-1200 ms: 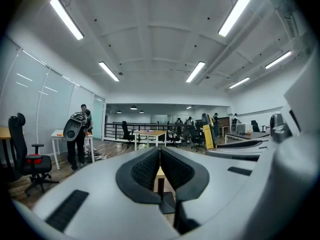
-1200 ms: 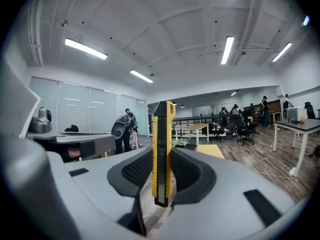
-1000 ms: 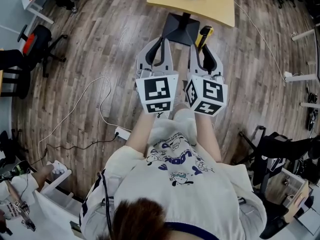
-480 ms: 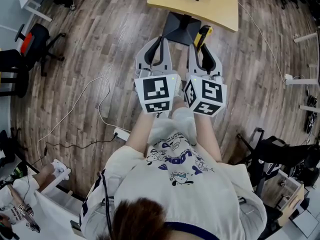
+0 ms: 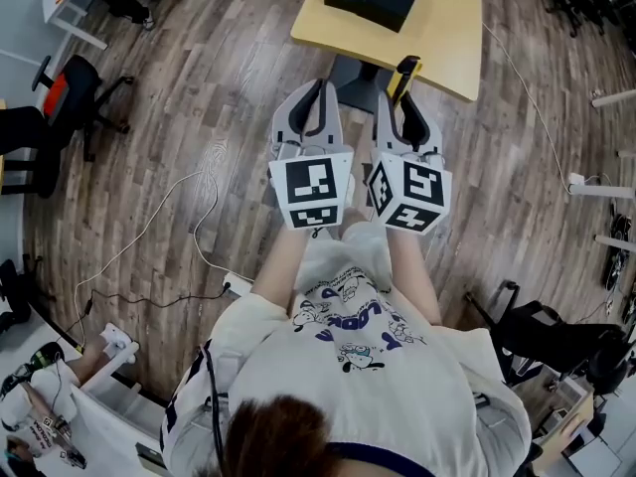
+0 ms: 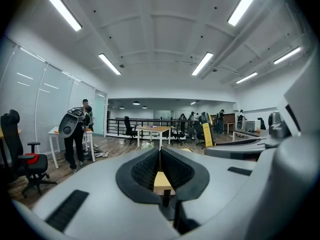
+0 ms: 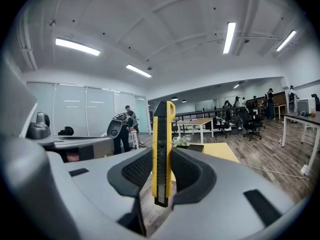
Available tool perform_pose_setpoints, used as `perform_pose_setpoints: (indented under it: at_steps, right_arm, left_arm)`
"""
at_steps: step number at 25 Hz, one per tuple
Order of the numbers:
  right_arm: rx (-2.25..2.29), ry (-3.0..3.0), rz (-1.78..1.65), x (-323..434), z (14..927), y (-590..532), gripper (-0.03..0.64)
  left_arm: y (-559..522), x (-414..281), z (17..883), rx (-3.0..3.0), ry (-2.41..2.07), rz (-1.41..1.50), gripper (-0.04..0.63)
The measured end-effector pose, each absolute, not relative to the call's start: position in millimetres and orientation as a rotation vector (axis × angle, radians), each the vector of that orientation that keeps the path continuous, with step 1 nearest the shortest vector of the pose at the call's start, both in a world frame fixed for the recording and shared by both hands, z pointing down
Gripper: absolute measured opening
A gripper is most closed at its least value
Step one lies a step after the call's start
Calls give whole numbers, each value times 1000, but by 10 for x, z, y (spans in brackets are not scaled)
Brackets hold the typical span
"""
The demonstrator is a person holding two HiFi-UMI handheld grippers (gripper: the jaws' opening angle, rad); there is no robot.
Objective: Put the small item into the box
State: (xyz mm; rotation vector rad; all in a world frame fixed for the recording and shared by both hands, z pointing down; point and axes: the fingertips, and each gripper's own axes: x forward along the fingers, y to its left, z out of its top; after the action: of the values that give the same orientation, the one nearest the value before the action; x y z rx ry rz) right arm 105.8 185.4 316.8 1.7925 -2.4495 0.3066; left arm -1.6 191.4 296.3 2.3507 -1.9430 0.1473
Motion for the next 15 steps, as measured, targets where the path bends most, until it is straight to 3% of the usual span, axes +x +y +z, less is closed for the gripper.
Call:
perform_pose_setpoints:
  at_steps: [15]
  right_arm:
    - [1708, -2515, 312, 1253, 3025, 321, 129]
  left_arm:
    - [482, 203, 2799, 2300, -2020, 132, 23]
